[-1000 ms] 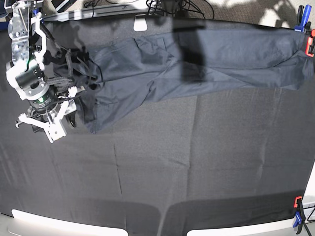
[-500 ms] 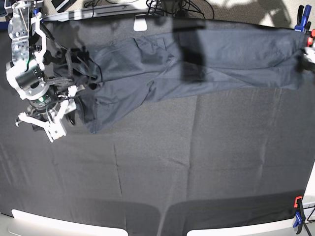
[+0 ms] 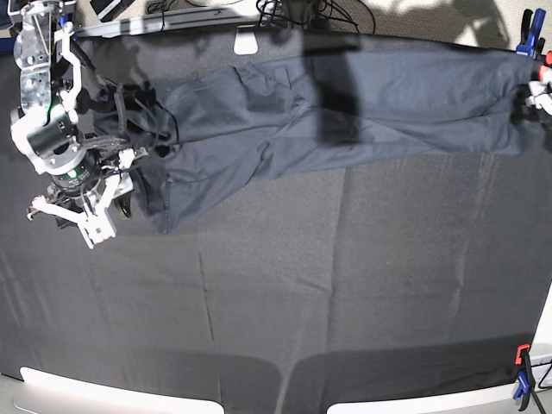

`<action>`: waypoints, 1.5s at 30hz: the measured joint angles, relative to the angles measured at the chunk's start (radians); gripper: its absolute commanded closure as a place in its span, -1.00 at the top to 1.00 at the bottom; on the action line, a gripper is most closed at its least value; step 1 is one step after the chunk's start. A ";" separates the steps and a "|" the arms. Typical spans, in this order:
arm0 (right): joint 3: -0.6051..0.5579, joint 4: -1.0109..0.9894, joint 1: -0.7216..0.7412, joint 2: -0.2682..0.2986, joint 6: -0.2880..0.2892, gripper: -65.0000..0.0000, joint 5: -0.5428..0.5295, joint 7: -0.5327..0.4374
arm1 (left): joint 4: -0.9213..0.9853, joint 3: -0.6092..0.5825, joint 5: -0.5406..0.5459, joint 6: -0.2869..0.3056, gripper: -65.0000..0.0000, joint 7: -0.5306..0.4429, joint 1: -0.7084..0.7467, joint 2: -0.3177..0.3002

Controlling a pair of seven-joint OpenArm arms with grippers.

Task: Layout the t-shirt on the table in an organized manner, then fold the t-shirt properly
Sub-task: 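Hold the shirt strip taut between both grippers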

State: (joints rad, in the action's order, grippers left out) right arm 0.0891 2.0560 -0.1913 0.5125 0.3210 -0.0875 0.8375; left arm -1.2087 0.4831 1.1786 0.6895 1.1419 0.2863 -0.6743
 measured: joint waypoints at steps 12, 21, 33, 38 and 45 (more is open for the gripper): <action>0.000 0.000 0.000 0.000 0.000 -0.13 0.000 0.000 | 0.000 0.000 0.044 0.000 -1.00 0.006 0.001 0.001; 0.000 0.000 0.000 0.000 0.000 -0.13 0.000 -0.003 | 0.001 0.000 -0.321 0.005 -1.00 -0.332 -0.011 -0.006; 0.000 0.000 0.000 0.000 0.000 -0.13 0.000 -0.019 | 0.001 0.000 -0.297 0.003 -0.09 -0.139 -0.041 -0.031; 0.000 0.000 0.000 0.000 0.000 -0.13 0.000 -0.029 | 0.001 0.000 -0.277 0.003 -0.09 -0.145 -0.040 -0.003; 0.000 0.000 0.000 0.000 0.000 -0.13 0.000 -0.029 | -0.003 0.010 -0.198 -0.004 -0.09 -0.087 -0.040 0.074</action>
State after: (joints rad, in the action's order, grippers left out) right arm 0.0891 2.0560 -0.1909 0.5121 0.3210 -0.0875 0.8085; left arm -1.2118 0.4931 0.9802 0.6857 1.0546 0.2459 -0.6003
